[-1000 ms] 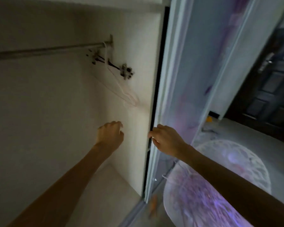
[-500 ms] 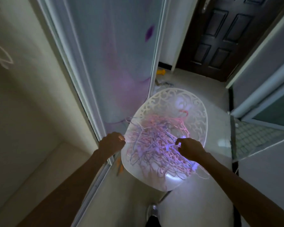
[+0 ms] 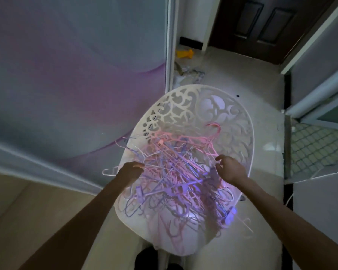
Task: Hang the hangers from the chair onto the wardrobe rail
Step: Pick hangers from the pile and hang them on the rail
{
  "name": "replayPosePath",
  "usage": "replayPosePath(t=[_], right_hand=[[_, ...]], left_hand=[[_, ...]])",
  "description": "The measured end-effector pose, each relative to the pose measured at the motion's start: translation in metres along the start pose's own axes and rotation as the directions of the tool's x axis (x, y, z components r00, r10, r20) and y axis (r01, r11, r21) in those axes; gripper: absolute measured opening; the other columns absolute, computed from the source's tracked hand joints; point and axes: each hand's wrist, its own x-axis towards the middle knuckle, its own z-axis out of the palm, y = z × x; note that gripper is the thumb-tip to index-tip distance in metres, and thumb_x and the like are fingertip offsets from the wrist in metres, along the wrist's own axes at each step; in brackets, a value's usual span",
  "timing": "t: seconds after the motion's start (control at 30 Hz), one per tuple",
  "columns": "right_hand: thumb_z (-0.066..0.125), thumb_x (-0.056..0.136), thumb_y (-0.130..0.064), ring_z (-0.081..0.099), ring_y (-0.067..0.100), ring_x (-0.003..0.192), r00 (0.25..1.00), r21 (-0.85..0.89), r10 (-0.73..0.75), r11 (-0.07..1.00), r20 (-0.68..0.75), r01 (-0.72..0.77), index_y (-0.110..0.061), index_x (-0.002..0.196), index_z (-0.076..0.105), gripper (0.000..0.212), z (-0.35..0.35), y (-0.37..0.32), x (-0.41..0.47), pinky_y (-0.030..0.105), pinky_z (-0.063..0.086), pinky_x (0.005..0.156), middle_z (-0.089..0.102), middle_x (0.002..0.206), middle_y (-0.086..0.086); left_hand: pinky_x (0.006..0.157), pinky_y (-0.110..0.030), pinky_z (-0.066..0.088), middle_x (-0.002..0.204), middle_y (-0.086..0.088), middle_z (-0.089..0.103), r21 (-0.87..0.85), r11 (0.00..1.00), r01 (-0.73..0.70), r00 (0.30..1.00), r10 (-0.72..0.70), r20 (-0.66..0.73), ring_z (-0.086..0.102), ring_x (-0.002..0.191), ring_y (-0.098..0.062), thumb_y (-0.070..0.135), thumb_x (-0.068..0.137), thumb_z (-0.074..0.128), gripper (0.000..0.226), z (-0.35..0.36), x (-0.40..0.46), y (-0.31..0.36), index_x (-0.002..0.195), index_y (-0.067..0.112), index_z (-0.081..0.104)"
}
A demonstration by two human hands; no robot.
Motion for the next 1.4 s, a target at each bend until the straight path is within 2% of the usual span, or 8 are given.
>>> replayPosePath(t=[0.1,0.2,0.57,0.7,0.83,1.03,1.2,1.4], right_hand=[[0.052,0.091,-0.021,0.051,0.037,0.119,0.995,0.096,0.058,0.994,-0.079,-0.051,-0.004,0.131,0.047,0.043,0.014,0.003,0.034,0.039,0.041,0.098,0.054,0.127,0.023],[0.054,0.091,-0.025,0.048,0.038,0.121,0.978,0.178,0.142,0.977,-0.154,-0.114,-0.003,0.135,0.039,0.052,0.032,0.012,0.070,0.042,0.039,0.098,0.051,0.130,0.024],[0.051,0.090,-0.047,0.062,0.023,0.107,0.965,0.548,0.169,0.836,-0.201,-0.032,-0.019,0.121,0.059,0.043,0.053,0.018,0.087,0.034,0.046,0.090,0.067,0.113,0.006],[0.069,0.076,-0.047,0.057,0.023,0.102,0.929,0.158,-0.005,0.985,-0.371,0.069,-0.017,0.109,0.058,0.047,0.045,0.015,0.078,0.034,0.044,0.078,0.061,0.107,0.002],[0.058,0.087,-0.040,0.067,0.019,0.086,0.984,0.009,-0.114,0.993,-0.133,0.116,-0.025,0.089,0.065,0.016,0.036,0.017,0.081,0.027,0.041,0.064,0.070,0.086,-0.005],[0.053,0.090,0.003,0.050,-0.002,0.046,0.994,0.710,-0.033,0.697,-0.105,0.098,-0.017,0.085,0.061,0.023,0.031,0.028,0.080,0.018,0.044,0.054,0.056,0.061,0.000],[0.052,0.094,-0.009,0.031,0.003,0.047,0.993,0.783,-0.107,0.614,-0.041,0.098,-0.012,0.107,0.066,0.019,0.002,0.025,0.055,0.013,0.030,0.045,0.054,0.060,-0.013],[0.048,0.094,0.001,0.042,-0.006,0.036,0.980,0.791,-0.199,0.602,0.016,0.110,0.001,0.119,0.055,0.027,-0.021,0.016,0.031,0.002,0.032,0.043,0.047,0.036,-0.018]], left_hand=[[0.075,-0.016,0.046,0.111,-0.013,0.069,0.022,0.992,-0.128,0.992,0.128,-0.016,0.064,0.107,-0.026,0.000,0.088,0.057,0.029,0.004,0.030,0.016,0.117,-0.004,0.060],[0.100,-0.037,0.045,0.128,-0.008,0.060,0.118,0.964,-0.238,0.968,0.245,-0.053,0.058,0.116,-0.026,0.019,0.084,0.063,0.031,0.014,0.079,0.036,0.115,0.020,0.061],[0.091,-0.044,0.049,0.130,-0.018,0.048,0.441,0.811,-0.385,0.840,0.506,-0.197,0.047,0.119,-0.033,0.028,0.078,0.070,0.058,0.069,0.141,0.032,0.132,0.015,0.053],[0.075,-0.040,0.048,0.108,-0.012,0.063,0.613,0.700,-0.366,0.730,0.625,-0.278,0.059,0.096,-0.034,0.019,0.071,0.077,0.027,0.057,0.150,0.043,0.097,0.016,0.070],[0.076,-0.040,0.047,0.096,-0.010,0.067,0.637,0.618,-0.461,0.680,0.708,-0.194,0.061,0.090,-0.034,0.015,0.074,0.074,0.010,0.048,0.150,0.044,0.083,0.015,0.069],[0.099,-0.040,0.038,0.130,-0.007,0.055,0.499,0.668,-0.553,0.695,0.699,-0.166,0.048,0.122,-0.026,0.039,0.075,0.054,0.045,0.043,0.140,0.041,0.115,0.019,0.062],[0.107,-0.039,0.033,0.143,-0.009,0.041,0.391,0.716,-0.579,0.675,0.689,-0.263,0.038,0.130,-0.026,0.028,0.077,0.059,0.062,0.052,0.108,0.057,0.136,0.018,0.045],[0.115,-0.047,0.025,0.141,0.000,0.049,0.430,0.559,-0.709,0.676,0.713,0.188,0.044,0.131,-0.016,0.050,0.079,0.053,0.063,0.076,0.085,0.111,0.138,0.029,0.044]])
